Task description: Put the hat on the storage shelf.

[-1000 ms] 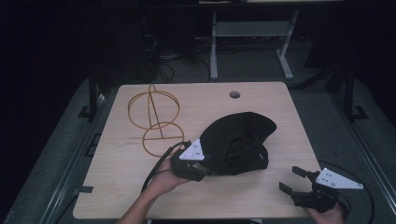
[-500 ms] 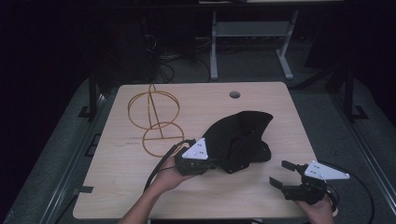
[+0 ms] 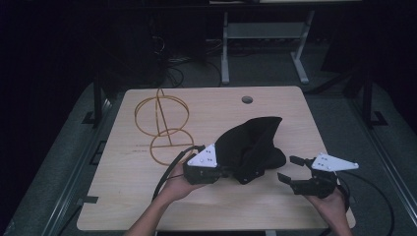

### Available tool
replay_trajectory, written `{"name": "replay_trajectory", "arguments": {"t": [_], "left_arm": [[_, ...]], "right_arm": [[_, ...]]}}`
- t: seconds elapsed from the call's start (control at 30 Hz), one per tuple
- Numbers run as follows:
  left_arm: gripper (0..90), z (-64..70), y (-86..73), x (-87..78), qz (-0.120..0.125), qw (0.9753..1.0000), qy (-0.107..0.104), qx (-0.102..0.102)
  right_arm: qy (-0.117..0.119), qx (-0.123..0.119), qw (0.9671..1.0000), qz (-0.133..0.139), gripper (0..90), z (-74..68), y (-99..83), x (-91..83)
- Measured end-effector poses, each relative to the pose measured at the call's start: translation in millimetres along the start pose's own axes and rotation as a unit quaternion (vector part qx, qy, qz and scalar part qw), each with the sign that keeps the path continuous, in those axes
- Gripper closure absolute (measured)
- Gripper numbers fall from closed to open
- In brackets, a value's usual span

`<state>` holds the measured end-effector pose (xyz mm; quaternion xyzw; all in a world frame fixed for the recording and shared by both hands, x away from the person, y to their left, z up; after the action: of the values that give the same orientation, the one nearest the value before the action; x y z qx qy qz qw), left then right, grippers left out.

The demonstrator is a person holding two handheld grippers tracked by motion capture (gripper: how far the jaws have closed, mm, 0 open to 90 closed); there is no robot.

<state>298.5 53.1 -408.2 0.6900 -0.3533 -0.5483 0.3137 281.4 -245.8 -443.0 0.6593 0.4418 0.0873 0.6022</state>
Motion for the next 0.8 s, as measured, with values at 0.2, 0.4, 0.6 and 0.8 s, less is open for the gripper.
{"name": "replay_trajectory", "arguments": {"t": [0.2,0.4,0.6,0.8], "left_arm": [[84.9,0.9,4.6,0.4,0.003,1.0,-0.007,0.006],[84.8,1.9,8.4,3.0,0.004,0.9999,-0.013,0.01],[84.9,3.7,13.5,4.8,0.008,0.9996,-0.019,0.017],[84.8,2.6,16.9,2.8,0.012,0.9996,-0.019,0.016]], "right_arm": [[0.001,-0.004,1.0,0.002,26.6,3.4,3.8,7.7],[-0.007,-0.006,0.9999,0.007,35.1,7.1,4.7,9.5],[0.006,-0.005,0.9999,0.008,45.8,9.2,5.3,16.7],[0.005,-0.011,0.9998,0.017,59.5,9.6,7.3,24.3]]}}
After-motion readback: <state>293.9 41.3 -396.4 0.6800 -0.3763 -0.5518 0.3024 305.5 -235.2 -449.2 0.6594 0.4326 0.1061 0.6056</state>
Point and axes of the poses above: each handheld gripper's, and its own axes: x roughly forward along the jaws, y roughly out of its top, z roughly to its right, the point moved 4 cm from there along x, roughly forward along the jaws, and after that the axes turned 11 degrees about x, right-handed, at the moved point
